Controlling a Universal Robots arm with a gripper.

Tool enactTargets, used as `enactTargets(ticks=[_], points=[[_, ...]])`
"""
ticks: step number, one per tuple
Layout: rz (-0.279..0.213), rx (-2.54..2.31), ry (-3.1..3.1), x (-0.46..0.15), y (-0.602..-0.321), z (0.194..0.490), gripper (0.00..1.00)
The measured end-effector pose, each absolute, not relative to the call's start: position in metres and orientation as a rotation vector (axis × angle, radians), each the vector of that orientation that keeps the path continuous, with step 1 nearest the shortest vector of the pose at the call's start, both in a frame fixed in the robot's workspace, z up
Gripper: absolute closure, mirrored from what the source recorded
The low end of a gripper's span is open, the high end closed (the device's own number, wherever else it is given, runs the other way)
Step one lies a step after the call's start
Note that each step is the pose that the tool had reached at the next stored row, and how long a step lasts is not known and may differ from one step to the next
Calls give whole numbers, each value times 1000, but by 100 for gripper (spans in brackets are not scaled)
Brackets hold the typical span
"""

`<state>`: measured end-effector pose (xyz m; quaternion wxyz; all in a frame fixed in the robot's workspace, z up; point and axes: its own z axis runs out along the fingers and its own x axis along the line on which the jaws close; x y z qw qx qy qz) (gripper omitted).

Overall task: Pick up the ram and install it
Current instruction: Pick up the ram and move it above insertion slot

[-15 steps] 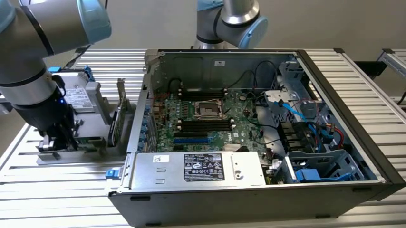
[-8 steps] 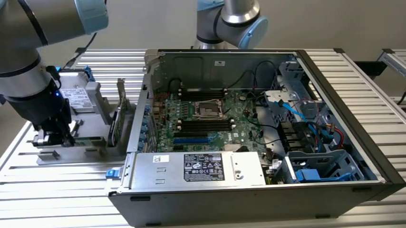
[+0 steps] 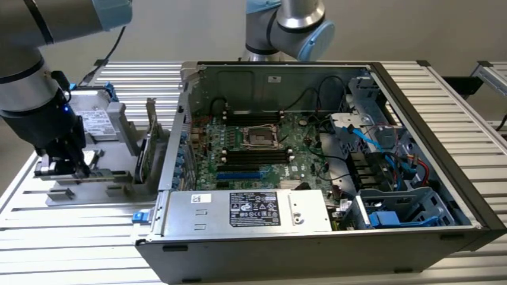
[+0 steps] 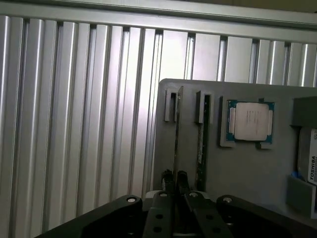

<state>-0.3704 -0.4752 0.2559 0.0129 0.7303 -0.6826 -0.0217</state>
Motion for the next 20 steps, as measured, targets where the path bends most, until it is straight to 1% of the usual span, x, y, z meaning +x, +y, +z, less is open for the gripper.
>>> enactTargets(ticks=[8,20], points=[[-69,2275,-2126,-364,-474,286,87],[-79,2270,-2122,-336,-472,329,87]])
